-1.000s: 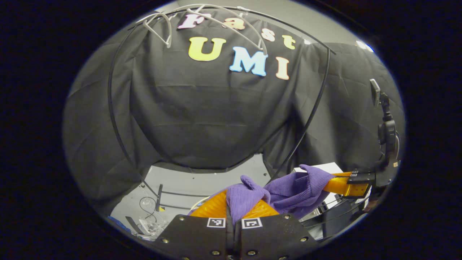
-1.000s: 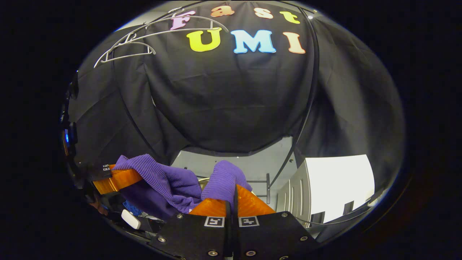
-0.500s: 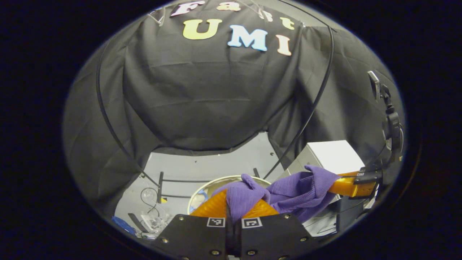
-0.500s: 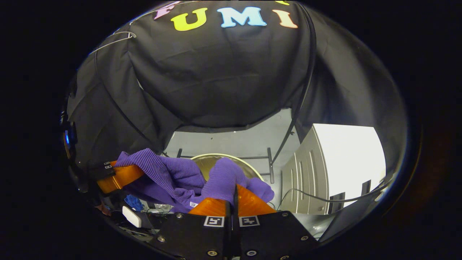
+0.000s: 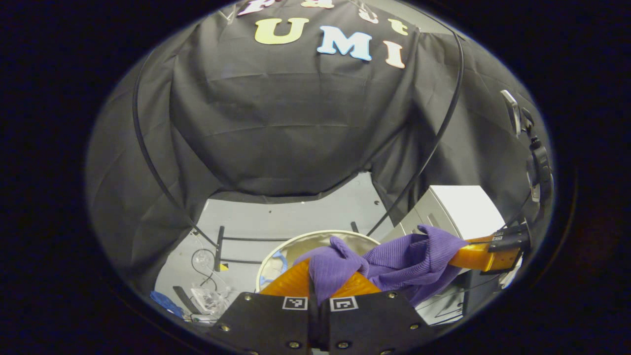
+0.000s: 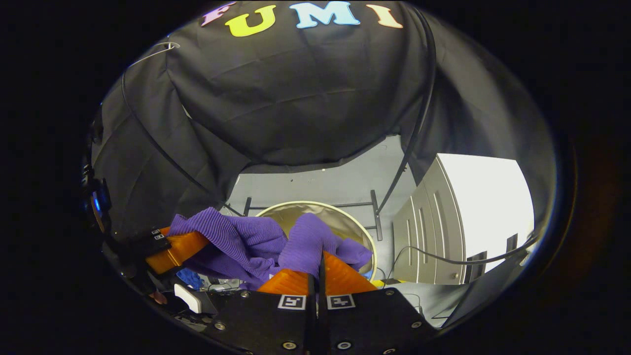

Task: Grasp the clothes on the hanger with both hands and then place them into the laundry hamper below.

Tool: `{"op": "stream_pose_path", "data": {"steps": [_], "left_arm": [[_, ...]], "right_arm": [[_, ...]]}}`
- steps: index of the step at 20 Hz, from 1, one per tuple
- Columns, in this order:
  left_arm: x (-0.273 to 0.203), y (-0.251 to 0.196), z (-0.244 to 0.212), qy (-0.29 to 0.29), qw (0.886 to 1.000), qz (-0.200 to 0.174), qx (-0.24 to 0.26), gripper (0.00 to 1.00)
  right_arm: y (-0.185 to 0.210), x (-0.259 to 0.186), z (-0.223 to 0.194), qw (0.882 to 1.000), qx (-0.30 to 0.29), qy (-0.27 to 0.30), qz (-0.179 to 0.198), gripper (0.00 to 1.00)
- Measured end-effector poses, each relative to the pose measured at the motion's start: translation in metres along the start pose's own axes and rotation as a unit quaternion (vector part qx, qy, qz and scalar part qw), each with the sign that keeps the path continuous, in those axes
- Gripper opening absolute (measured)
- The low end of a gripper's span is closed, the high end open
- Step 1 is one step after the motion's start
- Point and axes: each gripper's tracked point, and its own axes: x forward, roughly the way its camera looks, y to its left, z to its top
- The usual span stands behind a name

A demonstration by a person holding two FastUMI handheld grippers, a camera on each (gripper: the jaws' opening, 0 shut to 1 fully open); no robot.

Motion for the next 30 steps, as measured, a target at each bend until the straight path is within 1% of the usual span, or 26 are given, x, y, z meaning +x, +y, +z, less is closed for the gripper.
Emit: {"op": "stream_pose_path", "data": {"steps": [1,2,3,4,5,6,7,8,9,10,11,12,15,16,18,19,20,22,23,24,25,26,27,28,29,30], "left_arm": [[-0.001,0.000,0.000,0.000,1.000,0.001,0.003,0.06],[-0.003,-0.001,-0.001,0.002,1.000,0.002,0.006,0.06],[-0.003,-0.002,-0.002,0.006,1.000,0.003,0.008,0.02],[-0.005,-0.002,-0.005,0.009,1.000,0.002,0.009,0.02],[-0.007,-0.004,-0.005,0.011,1.000,0.001,0.012,0.07],[-0.006,-0.006,-0.007,0.014,1.000,0.001,0.016,0.02],[-0.010,-0.007,-0.009,0.019,1.000,0.002,0.023,0.02],[-0.012,-0.006,-0.011,0.022,0.999,0.008,0.033,0.02],[-0.016,-0.006,-0.014,0.026,0.999,0.008,0.041,0.07],[-0.018,-0.007,-0.016,0.030,0.998,0.009,0.047,0.08],[-0.022,-0.008,-0.017,0.031,0.998,0.010,0.049,0.08],[-0.027,-0.009,-0.013,0.026,0.998,0.011,0.051,0.17],[-0.047,-0.001,0.005,0.009,0.998,0.027,0.064,0.62],[-0.055,0.001,0.009,0.005,0.997,0.030,0.065,0.61],[-0.071,0.009,0.018,-0.002,0.997,0.043,0.068,0.85],[-0.081,0.015,0.028,-0.012,0.996,0.054,0.071,0.97],[-0.093,0.019,0.040,-0.026,0.995,0.060,0.071,0.97],[-0.121,0.026,0.067,-0.057,0.994,0.066,0.062,1.00],[-0.138,0.030,0.084,-0.075,0.993,0.069,0.053,0.97],[-0.158,0.034,0.102,-0.097,0.992,0.071,0.045,1.00],[-0.178,0.038,0.124,-0.121,0.989,0.074,0.042,0.97],[-0.200,0.042,0.144,-0.148,0.985,0.078,0.044,0.97],[-0.220,0.045,0.167,-0.175,0.980,0.081,0.050,1.00],[-0.236,0.051,0.190,-0.203,0.974,0.084,0.058,0.89],[-0.256,0.053,0.211,-0.230,0.967,0.086,0.067,1.00],[-0.277,0.051,0.230,-0.259,0.959,0.087,0.075,1.00]], "right_arm": [[0.000,-0.001,-0.001,1.000,0.000,0.002,0.000,0.01],[-0.001,-0.003,-0.002,1.000,-0.001,0.005,0.000,0.00],[-0.001,-0.003,-0.005,1.000,-0.001,0.009,0.002,0.02],[-0.001,-0.005,-0.008,1.000,0.002,0.015,0.005,0.05],[0.001,-0.007,-0.009,1.000,0.008,0.017,0.012,0.07],[0.003,-0.008,-0.006,1.000,0.015,0.016,0.019,0.10],[0.006,-0.009,-0.003,0.999,0.022,0.014,0.028,0.11],[0.008,-0.011,0.000,0.999,0.027,0.012,0.032,0.16],[0.010,-0.016,0.002,0.999,0.028,0.010,0.033,0.19],[0.011,-0.020,0.004,0.999,0.027,0.008,0.033,0.26],[0.013,-0.023,0.007,0.999,0.026,0.004,0.036,0.24],[0.016,-0.027,0.008,0.999,0.025,0.002,0.037,0.36],[0.010,-0.048,0.018,0.999,0.018,-0.014,0.027,0.71],[0.006,-0.055,0.024,0.999,0.016,-0.020,0.021,0.83],[-0.003,-0.072,0.036,0.999,0.013,-0.038,0.006,0.92],[-0.008,-0.083,0.046,0.999,0.012,-0.053,-0.004,0.92],[-0.014,-0.095,0.057,0.997,0.010,-0.070,-0.012,0.96],[-0.025,-0.122,0.084,0.994,0.007,-0.109,-0.029,0.96],[-0.032,-0.137,0.099,0.990,0.008,-0.133,-0.040,0.96],[-0.039,-0.153,0.116,0.986,0.009,-0.158,-0.050,0.96],[-0.045,-0.168,0.131,0.981,0.011,-0.182,-0.060,0.95],[-0.049,-0.186,0.148,0.976,0.013,-0.208,-0.070,0.96],[-0.056,-0.202,0.164,0.969,0.012,-0.233,-0.080,0.96],[-0.062,-0.220,0.180,0.962,0.009,-0.257,-0.092,0.95],[-0.070,-0.241,0.192,0.953,0.009,-0.282,-0.108,0.95],[-0.077,-0.262,0.207,0.943,0.007,-0.310,-0.118,0.95]]}}
